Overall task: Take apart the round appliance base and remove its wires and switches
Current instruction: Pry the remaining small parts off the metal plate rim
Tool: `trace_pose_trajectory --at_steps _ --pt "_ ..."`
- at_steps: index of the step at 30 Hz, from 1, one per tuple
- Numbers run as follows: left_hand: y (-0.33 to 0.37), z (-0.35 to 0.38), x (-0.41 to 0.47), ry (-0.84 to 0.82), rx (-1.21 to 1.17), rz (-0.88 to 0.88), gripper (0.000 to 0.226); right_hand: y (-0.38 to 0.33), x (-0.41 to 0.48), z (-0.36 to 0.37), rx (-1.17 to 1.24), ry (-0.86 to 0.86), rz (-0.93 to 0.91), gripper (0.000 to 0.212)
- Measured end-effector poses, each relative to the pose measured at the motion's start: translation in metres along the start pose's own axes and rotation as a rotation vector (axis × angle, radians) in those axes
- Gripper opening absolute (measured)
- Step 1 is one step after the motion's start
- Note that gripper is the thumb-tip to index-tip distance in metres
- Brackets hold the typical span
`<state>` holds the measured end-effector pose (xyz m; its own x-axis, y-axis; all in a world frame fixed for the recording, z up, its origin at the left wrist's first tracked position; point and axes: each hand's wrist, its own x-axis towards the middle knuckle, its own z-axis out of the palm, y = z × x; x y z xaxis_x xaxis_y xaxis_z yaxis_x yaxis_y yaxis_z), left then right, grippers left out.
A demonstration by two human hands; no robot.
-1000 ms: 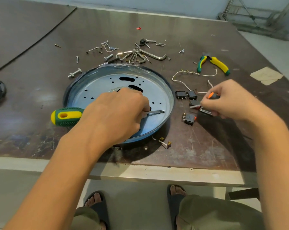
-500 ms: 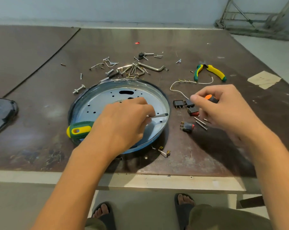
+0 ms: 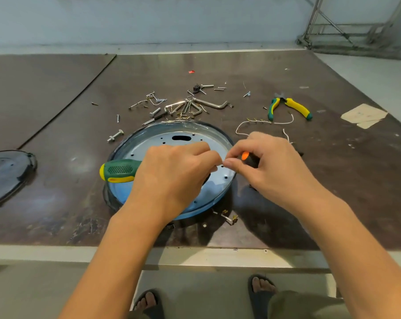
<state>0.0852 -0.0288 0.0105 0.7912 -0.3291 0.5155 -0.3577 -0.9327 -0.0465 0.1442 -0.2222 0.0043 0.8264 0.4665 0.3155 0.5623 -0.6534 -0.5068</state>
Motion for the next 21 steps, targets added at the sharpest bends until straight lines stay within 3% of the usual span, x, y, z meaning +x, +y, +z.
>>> trace_pose_trajectory --at_steps 5,8,10,12,16,21 --pt "0.008 0.002 0.004 0.161 0.003 -0.005 0.011 0.003 -0.004 -0.007 0.002 0.023 -0.043 0.014" --pt "0.013 0.006 0.007 0.2 -0.04 0.007 0.008 0.007 -0.011 -0.003 0.31 0.086 0.017 0.02" --pt "0.014 0.007 0.01 0.195 -0.04 -0.026 0.018 0.012 -0.015 0.0 0.557 0.108 0.188 0.023" --pt "0.015 0.008 0.013 0.171 -0.037 -0.087 0.029 0.02 -0.016 -0.002 0.776 0.088 0.356 0.019" --pt "0.017 0.01 0.012 0.078 -0.115 -0.193 0.029 0.034 -0.013 -0.018 1.046 0.134 0.529 0.011" --pt "0.022 0.012 0.008 -0.101 -0.181 -0.287 0.053 0.052 -0.014 -0.03 1.174 0.208 0.615 0.022"
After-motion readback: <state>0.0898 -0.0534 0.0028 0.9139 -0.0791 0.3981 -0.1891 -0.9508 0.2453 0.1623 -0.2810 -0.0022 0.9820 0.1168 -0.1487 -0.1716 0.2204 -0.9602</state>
